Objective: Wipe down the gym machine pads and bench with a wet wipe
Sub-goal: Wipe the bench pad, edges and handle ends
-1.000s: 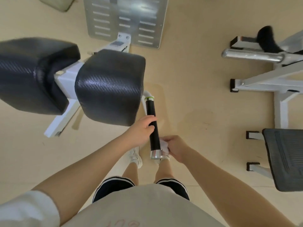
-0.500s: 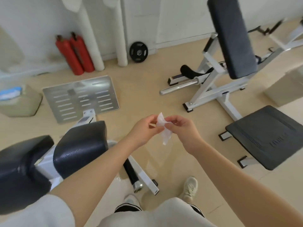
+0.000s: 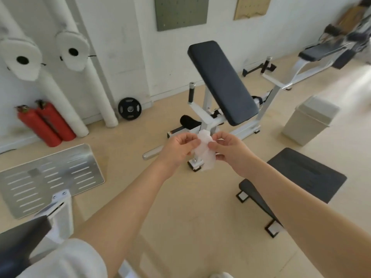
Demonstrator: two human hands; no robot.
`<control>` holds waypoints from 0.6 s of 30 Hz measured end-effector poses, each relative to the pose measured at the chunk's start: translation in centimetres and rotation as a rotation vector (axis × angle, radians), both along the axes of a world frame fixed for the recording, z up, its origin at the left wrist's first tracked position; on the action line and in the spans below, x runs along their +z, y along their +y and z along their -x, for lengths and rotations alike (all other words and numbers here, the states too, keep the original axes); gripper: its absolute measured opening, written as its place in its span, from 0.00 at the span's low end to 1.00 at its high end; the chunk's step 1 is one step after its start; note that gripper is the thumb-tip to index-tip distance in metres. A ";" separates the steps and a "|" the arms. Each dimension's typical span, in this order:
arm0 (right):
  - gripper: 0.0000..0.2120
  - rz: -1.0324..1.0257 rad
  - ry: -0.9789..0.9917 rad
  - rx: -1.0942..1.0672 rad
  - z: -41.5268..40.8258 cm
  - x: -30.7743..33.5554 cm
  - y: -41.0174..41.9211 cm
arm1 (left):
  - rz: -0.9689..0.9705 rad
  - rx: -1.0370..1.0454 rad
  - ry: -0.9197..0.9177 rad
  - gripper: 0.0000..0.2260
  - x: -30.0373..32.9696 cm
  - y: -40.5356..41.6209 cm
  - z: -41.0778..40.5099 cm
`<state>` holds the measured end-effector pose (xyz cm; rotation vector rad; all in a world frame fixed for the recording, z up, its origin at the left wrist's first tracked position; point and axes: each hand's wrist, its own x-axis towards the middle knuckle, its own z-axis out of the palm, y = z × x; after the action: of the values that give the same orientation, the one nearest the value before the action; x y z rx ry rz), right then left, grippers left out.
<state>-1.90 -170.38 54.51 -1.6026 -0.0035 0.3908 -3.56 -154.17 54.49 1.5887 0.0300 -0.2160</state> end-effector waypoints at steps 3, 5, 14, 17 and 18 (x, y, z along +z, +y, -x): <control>0.09 -0.117 0.024 0.082 -3.1 0.7 -6.6 | 0.031 0.005 0.029 0.05 0.6 -4.8 -3.0; 0.14 -0.158 0.064 0.123 -5.0 0.8 -9.7 | 0.092 -0.024 0.081 0.06 0.5 -6.9 -4.5; 0.10 -0.133 0.227 0.060 -14.1 -2.6 -16.1 | 0.065 -0.089 0.156 0.04 -2.4 -10.6 -14.4; 0.12 0.095 0.307 0.137 -19.2 -4.0 -17.7 | 0.006 -0.188 0.168 0.04 -4.4 -11.7 -20.3; 0.09 0.101 0.330 0.163 -21.0 -4.3 -18.2 | -0.021 -0.219 0.176 0.05 -4.9 -12.1 -22.5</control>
<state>19.08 -188.55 50.16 -1.6253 0.1396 0.7892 18.93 -166.23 49.57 1.5896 -0.0058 -0.5276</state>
